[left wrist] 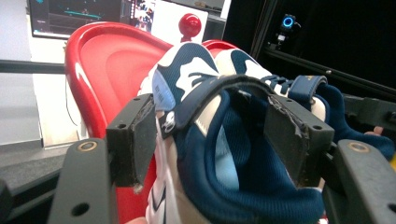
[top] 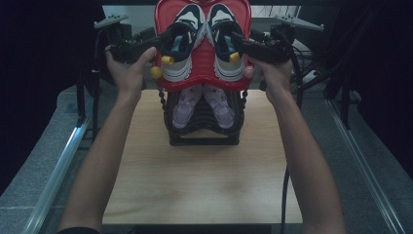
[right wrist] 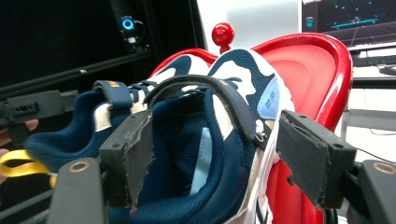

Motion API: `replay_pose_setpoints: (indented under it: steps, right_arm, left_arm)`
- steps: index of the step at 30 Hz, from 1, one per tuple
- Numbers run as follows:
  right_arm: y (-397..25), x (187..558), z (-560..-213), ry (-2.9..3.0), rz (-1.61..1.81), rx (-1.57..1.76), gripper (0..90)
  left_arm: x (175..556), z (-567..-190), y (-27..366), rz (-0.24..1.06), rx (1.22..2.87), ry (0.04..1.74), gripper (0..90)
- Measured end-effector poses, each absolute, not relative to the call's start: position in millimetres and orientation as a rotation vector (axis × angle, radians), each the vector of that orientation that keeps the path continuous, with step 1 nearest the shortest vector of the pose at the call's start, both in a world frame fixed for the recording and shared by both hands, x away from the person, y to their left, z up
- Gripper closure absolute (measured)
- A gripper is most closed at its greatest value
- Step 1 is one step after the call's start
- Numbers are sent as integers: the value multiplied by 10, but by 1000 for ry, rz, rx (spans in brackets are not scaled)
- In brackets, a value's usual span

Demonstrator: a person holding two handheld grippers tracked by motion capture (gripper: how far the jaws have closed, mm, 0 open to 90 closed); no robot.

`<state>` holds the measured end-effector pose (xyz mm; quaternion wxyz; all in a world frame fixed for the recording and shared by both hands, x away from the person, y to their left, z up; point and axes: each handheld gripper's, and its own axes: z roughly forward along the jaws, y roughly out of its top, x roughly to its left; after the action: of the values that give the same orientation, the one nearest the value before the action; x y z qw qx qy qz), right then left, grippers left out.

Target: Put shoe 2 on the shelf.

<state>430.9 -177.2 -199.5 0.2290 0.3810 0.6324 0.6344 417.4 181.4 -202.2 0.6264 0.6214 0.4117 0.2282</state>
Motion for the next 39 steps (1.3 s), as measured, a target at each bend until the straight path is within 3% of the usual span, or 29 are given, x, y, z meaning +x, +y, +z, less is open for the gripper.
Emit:
replay_pose_setpoints:
  steps: [15,27,39]
  right_arm:
    - [-2105,3906,-2213,1714,1852,951,358]
    - [-2284,3752,-2617,1725,1793,951,381]
    - [-2446,3632,-3137,1764,1761,1023,398]
  left_arm:
    - [3846,-2195,2093,544,1461,918,326]
    - [3676,-2569,2343,517,1469,930,326]
    - [3412,-3036,2353,494,1557,918,328]
